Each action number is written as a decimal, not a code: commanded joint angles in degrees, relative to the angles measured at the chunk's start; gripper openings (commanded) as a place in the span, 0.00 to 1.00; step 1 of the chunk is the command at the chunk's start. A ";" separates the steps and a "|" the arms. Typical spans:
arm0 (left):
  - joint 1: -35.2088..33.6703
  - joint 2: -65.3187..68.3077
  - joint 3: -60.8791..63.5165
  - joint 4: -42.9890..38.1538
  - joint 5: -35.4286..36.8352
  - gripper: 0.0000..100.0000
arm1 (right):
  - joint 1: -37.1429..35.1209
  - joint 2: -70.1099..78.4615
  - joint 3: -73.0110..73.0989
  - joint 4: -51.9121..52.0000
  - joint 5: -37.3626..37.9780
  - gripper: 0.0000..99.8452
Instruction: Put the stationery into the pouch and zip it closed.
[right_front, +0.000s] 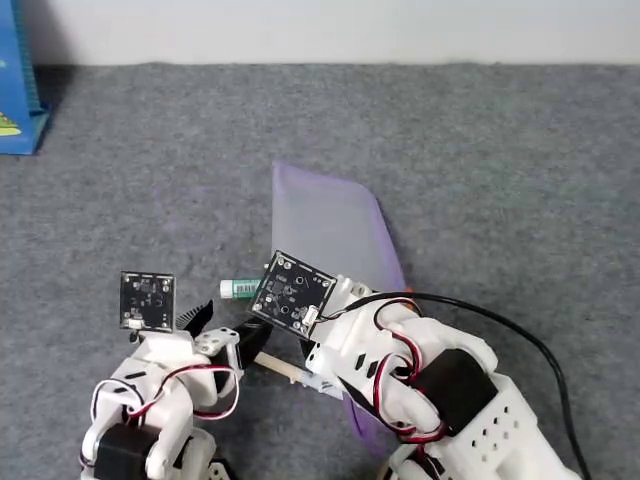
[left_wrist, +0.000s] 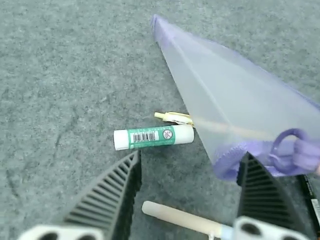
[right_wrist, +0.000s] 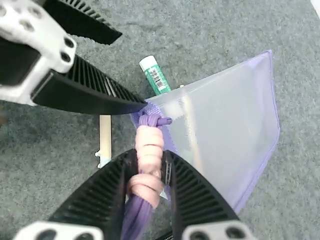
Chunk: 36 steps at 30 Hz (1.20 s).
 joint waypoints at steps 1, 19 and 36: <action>2.90 -0.70 -0.48 0.79 -0.79 0.30 | -0.40 -1.27 -0.97 -1.27 -0.62 0.01; 0.35 -0.62 8.84 -10.02 -0.70 0.30 | -0.48 -9.45 -0.62 3.03 -0.62 0.01; 10.73 -0.62 0.75 -1.76 1.32 0.30 | -0.48 -9.54 -0.53 3.74 -0.35 0.01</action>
